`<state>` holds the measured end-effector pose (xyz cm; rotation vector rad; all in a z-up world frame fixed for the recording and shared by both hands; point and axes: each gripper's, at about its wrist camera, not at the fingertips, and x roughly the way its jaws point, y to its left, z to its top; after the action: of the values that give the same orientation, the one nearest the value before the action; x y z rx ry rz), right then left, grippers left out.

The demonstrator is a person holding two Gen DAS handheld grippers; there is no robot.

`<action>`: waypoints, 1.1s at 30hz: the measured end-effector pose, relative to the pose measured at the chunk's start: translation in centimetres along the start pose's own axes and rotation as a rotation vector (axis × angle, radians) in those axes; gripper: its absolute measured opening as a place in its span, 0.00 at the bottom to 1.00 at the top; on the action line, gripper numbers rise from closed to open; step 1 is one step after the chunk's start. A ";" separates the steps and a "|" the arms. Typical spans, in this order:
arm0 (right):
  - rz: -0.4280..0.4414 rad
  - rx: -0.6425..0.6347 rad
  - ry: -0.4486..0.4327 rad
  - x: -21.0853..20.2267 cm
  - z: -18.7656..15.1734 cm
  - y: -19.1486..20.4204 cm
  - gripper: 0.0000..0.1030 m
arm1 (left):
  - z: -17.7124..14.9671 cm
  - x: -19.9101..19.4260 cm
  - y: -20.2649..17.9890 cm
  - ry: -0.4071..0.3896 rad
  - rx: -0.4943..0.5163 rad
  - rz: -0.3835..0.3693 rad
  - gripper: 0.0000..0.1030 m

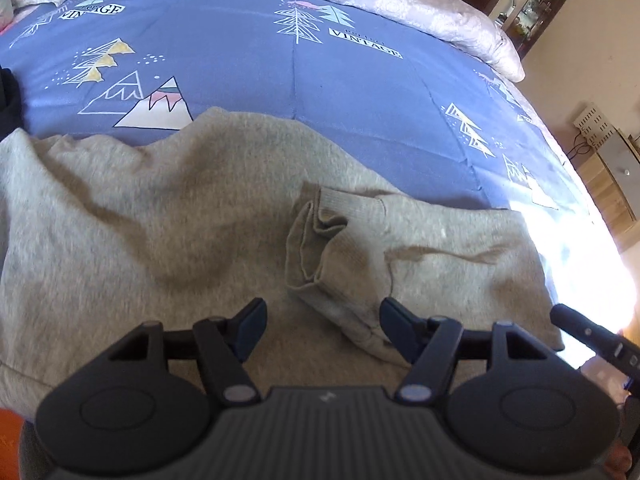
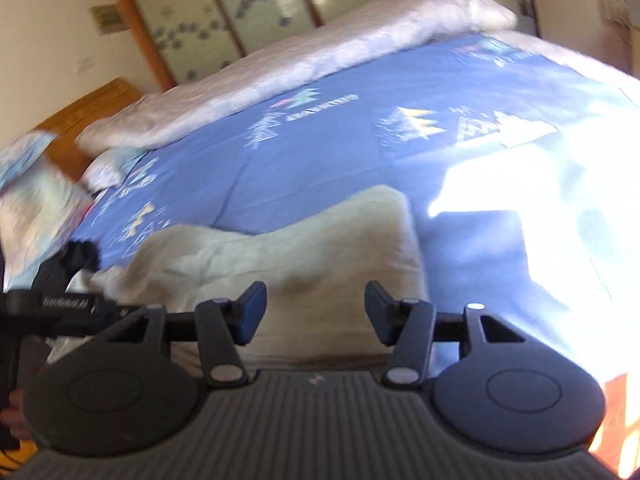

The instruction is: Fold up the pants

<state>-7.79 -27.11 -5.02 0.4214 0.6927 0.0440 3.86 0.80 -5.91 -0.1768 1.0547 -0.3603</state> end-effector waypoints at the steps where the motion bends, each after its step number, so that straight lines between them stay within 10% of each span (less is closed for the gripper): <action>1: -0.007 0.037 0.019 0.1 0.1 -0.8 0.42 | -0.1 -0.1 -0.2 -0.001 0.001 0.006 0.62; 7: -0.063 0.090 0.108 1.7 -1.3 -2.2 0.25 | -0.3 -0.1 -0.8 0.001 0.019 0.045 0.62; 33: -0.182 -0.037 0.134 1.4 -1.3 -0.5 0.25 | -0.5 0.3 0.1 0.031 -0.007 0.046 0.62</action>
<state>-7.59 -26.86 -6.98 0.3202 0.8591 -0.0876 3.56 0.76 -6.43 -0.1541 1.0888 -0.3188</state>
